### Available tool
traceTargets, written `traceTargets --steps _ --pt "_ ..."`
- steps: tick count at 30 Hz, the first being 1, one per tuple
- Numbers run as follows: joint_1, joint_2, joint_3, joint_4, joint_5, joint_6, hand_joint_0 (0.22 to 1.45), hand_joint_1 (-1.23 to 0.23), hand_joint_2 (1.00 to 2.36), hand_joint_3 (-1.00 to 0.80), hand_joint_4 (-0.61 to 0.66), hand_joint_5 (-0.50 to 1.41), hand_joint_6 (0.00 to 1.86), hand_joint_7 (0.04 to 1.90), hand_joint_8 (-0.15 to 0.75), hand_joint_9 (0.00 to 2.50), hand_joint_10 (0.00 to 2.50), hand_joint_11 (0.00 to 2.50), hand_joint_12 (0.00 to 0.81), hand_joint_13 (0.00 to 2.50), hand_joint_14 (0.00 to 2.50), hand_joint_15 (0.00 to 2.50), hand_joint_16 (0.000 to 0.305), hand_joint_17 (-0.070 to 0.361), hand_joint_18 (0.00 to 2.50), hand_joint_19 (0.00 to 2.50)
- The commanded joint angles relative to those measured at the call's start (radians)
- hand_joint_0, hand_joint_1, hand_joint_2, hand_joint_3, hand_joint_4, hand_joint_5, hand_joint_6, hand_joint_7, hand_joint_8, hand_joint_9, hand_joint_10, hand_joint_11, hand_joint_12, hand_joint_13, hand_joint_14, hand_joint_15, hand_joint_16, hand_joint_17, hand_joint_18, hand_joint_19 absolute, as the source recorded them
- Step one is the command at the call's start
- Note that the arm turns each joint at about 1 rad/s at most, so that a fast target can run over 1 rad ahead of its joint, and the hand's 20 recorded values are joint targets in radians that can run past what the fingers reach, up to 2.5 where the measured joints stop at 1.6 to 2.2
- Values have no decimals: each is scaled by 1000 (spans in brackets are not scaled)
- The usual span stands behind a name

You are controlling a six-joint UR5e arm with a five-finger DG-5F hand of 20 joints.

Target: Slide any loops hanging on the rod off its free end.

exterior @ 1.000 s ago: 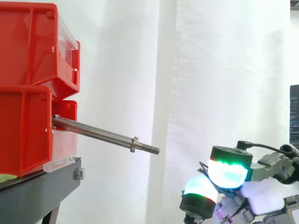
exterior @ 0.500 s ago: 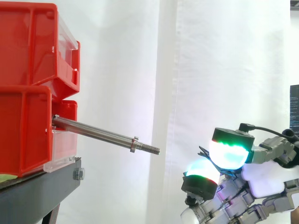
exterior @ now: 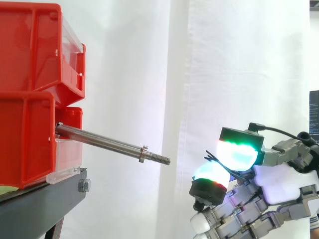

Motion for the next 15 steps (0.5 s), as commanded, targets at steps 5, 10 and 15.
traceTargets --steps 5,10,15 --pt "-1 11 1 -8 -1 -32 621 -758 1000 -500 141 -162 823 1264 217 626 4 97 217 483 0 13 24 54 378 230" --pt "-3 27 -1 -42 -2 -45 639 -799 1000 -500 140 -173 833 1235 222 609 3 104 221 485 0 16 26 58 409 220" --pt "-4 44 1 -78 1 -45 643 -798 1001 -500 136 -191 838 1222 224 558 2 97 230 438 0 10 27 61 348 196"
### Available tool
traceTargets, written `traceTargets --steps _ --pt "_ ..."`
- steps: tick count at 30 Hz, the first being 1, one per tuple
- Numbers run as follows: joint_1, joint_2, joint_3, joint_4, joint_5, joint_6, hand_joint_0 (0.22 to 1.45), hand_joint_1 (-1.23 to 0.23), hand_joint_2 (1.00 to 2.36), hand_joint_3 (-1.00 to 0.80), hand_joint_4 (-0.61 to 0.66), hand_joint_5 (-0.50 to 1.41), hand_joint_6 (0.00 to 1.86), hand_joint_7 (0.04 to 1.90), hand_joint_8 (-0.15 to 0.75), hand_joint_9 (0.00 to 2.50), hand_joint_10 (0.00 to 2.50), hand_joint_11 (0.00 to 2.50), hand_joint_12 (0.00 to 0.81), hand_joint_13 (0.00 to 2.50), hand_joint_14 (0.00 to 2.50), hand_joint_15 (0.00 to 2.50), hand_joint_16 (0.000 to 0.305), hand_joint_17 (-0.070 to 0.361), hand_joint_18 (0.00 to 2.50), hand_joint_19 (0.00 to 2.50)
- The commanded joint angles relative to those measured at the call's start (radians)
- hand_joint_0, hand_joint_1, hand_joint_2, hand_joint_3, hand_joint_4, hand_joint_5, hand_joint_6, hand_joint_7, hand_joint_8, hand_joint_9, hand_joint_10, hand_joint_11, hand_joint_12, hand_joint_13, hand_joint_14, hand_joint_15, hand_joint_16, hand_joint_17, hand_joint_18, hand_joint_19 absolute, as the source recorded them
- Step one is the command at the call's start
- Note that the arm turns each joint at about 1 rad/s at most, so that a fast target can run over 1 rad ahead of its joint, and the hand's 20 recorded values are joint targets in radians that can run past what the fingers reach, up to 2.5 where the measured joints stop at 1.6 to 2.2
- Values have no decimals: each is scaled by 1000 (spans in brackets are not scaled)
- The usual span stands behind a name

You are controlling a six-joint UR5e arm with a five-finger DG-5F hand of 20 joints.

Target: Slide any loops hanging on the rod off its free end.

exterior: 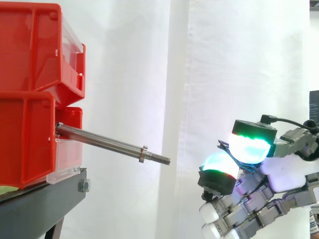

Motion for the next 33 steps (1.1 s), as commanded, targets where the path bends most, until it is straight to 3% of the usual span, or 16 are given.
traceTargets --steps 1,3,8,12,14,19,24,31,33 --pt "1 8 -1 -22 1 -1 640 -801 1002 -478 136 -191 839 1217 224 557 3 104 230 433 0 10 27 61 340 196" --pt "-1 8 -1 -22 2 -1 635 -802 1005 -449 139 -192 840 1209 223 555 3 96 229 429 0 15 27 61 328 208" --pt "1 7 1 -22 2 -1 592 -515 1000 -500 92 -155 817 1220 221 619 2 89 213 460 0 28 25 56 315 264" --pt "2 7 1 -22 2 -2 606 -457 1000 -500 80 -139 802 1235 216 632 3 83 207 468 0 28 23 51 324 261" --pt "4 7 -1 -20 4 -2 617 -471 1003 -470 87 -139 800 1257 218 629 3 91 207 466 0 25 23 51 321 250" --pt "6 7 1 -20 15 -4 624 -669 1010 -389 146 -174 828 1246 225 530 0 86 220 423 0 22 24 54 311 223" --pt "7 7 -1 -19 13 -4 646 -768 1002 -481 152 -186 838 1211 226 489 0 73 236 443 1 21 28 62 376 218" --pt "7 7 -1 -12 15 -1 638 -748 1000 -500 150 -178 845 1201 228 512 0 77 238 485 0 34 29 64 437 246" --pt "9 7 1 -11 18 -4 602 -625 1000 -500 128 -161 839 1233 222 573 0 82 239 502 0 32 29 64 449 266"
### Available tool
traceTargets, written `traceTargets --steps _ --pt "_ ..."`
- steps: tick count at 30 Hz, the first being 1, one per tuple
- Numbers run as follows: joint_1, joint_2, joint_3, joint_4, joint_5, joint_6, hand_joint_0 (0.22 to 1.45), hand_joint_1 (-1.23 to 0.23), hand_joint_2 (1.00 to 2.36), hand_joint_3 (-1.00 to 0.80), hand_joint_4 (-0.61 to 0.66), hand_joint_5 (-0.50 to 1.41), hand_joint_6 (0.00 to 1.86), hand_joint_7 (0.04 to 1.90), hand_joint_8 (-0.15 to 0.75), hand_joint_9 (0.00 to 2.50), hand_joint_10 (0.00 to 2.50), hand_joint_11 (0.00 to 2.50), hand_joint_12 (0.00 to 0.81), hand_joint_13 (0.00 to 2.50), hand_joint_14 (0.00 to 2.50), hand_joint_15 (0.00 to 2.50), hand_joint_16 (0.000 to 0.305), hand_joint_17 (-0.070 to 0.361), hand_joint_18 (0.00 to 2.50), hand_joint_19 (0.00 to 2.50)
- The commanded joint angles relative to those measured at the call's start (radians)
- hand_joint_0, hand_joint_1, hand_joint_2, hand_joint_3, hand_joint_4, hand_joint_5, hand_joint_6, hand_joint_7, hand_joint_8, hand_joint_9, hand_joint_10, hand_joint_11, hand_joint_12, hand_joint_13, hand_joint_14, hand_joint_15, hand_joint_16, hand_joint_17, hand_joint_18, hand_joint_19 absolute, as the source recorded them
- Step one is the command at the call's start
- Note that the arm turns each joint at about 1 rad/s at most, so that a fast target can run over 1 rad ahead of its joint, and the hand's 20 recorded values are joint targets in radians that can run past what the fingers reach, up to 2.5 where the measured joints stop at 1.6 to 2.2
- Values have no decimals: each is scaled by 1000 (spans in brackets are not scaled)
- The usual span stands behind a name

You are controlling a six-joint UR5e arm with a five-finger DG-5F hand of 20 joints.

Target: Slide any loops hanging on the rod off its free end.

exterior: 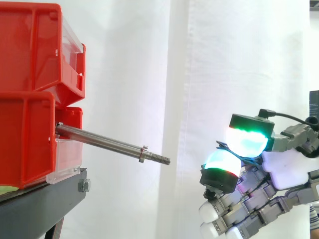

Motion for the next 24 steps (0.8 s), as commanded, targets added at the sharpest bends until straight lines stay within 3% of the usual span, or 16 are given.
traceTargets --steps 1,5,8,12,16,24 --pt "1 0 1 3 5 -1 597 -596 1000 -500 122 -155 837 1237 221 576 0 81 240 506 0 35 29 64 451 273" --pt "1 0 -1 1 3 -1 603 -478 1000 -500 70 -135 828 1268 212 635 4 77 234 521 0 30 28 63 450 288" --pt "1 0 1 1 2 -1 613 -478 1007 -436 83 -138 825 1269 214 639 0 88 233 518 0 36 27 62 441 290" --pt "1 0 1 3 3 -3 617 -604 1013 -363 122 -159 823 1250 228 596 3 92 239 497 1 33 28 62 417 261" --pt "1 0 -1 3 6 -3 652 -762 1006 -427 136 -185 837 1213 234 564 2 107 248 481 0 18 29 65 423 227" --pt "1 0 -1 3 6 -1 681 -819 1000 -500 150 -193 847 1159 232 551 2 96 247 495 1 13 31 69 489 220"
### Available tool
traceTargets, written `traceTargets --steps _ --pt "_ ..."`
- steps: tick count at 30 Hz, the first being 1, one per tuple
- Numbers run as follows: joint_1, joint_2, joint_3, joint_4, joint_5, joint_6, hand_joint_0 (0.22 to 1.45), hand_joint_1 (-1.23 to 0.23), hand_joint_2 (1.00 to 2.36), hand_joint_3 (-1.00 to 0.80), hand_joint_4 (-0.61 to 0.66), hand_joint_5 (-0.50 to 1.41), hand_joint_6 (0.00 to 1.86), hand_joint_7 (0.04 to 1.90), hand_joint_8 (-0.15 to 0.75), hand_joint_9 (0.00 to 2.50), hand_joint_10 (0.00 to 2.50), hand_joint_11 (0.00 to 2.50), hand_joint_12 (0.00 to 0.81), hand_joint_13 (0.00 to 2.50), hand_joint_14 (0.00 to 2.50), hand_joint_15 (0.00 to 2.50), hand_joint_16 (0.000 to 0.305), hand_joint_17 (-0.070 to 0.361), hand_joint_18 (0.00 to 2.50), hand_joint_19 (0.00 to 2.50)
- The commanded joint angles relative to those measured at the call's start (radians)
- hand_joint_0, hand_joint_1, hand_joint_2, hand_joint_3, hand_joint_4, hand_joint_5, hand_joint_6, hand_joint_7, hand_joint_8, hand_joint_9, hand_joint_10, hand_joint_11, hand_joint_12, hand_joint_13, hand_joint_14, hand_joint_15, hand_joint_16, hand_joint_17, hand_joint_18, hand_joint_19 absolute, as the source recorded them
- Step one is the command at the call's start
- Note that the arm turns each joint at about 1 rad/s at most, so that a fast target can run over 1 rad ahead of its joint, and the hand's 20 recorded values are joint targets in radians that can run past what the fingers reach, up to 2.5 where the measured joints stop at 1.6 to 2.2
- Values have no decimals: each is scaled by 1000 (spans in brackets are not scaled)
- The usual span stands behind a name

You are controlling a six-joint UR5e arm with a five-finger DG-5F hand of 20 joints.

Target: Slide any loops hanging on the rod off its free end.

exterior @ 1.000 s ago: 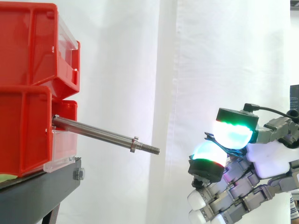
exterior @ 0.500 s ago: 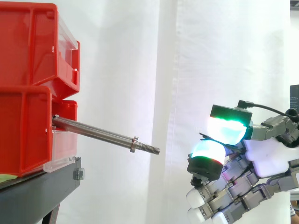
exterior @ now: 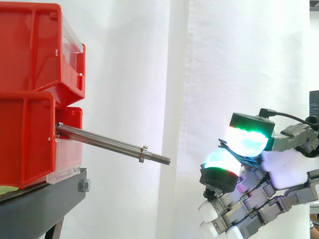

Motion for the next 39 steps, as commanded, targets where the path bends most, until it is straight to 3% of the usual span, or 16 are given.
traceTargets --steps 1,7,11,18,21,30,39 --pt "0 0 0 0 0 1 673 -823 1000 -500 148 -190 848 1163 232 550 3 103 250 506 0 17 31 69 498 230" --pt "0 0 0 0 0 -1 608 -757 1000 -500 155 -173 842 1188 236 585 4 109 244 514 0 24 30 68 507 254" --pt "1 0 1 2 0 -1 537 -629 1000 -500 158 -157 833 1194 245 610 2 98 247 524 2 34 31 69 501 271" --pt "0 0 0 2 0 -1 600 -451 1000 -500 115 -143 818 1208 229 651 2 84 226 530 0 36 27 60 465 289" --pt "0 0 0 0 0 -1 617 -473 1000 -491 107 -138 811 1221 231 657 2 94 222 521 2 37 26 58 443 293" --pt "0 0 0 0 0 1 629 -778 1008 -404 137 -180 828 1228 235 571 3 107 251 465 0 27 30 68 410 245" --pt "0 0 0 0 0 1 635 -837 1000 -500 156 -189 836 1188 233 559 5 105 258 498 0 24 32 73 485 248"
